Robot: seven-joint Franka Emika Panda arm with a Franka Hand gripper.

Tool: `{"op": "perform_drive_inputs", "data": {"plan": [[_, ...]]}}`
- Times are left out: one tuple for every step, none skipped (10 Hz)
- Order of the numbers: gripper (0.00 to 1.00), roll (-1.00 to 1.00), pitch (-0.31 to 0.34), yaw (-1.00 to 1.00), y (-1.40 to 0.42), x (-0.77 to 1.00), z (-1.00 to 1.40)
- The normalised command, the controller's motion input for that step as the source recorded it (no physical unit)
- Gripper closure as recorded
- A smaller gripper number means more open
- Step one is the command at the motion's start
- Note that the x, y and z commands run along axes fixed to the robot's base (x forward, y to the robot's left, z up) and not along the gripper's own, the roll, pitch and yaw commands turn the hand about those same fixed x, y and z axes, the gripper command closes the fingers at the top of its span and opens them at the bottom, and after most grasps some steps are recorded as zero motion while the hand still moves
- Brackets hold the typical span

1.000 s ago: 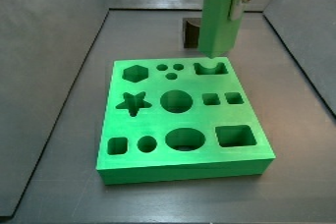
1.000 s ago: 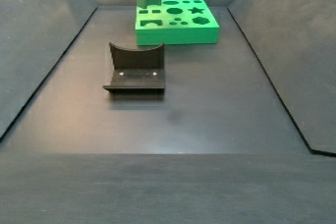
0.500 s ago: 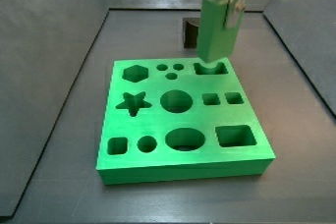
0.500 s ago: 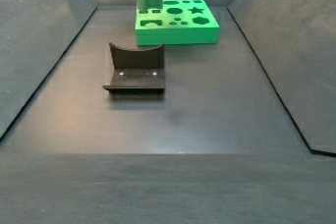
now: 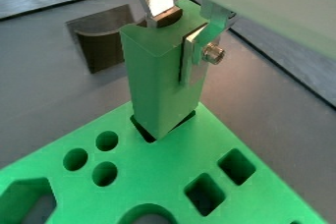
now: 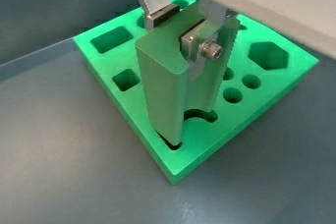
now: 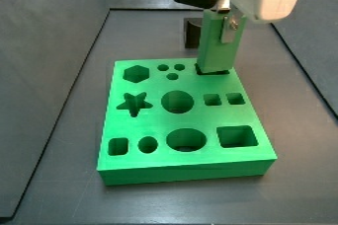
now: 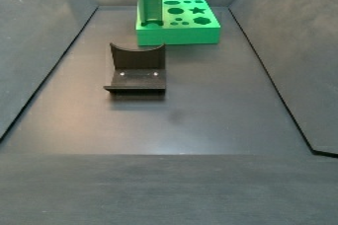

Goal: Insert the arch object.

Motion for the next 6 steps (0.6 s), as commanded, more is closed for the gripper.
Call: {"op": "perform_drive_inputs", "data": {"plan": [[1.00, -0.02, 0.007, -0.75, 0.17, -0.09, -0.24], [1.00, -0.06, 0.003, -0.44, 0.13, -0.13, -0.09], [1.00, -0.09, 0.000, -0.13, 0.00, 0.00, -0.06], [1.00, -0.12, 0.000, -0.14, -0.09, 0.00, -0.18], [1.00, -0.12, 0.000, -0.11, -0.33, 0.09, -0.29], [1.00, -0.13, 0.000, -0.09, -0.32, 0.08, -0.33]]}}
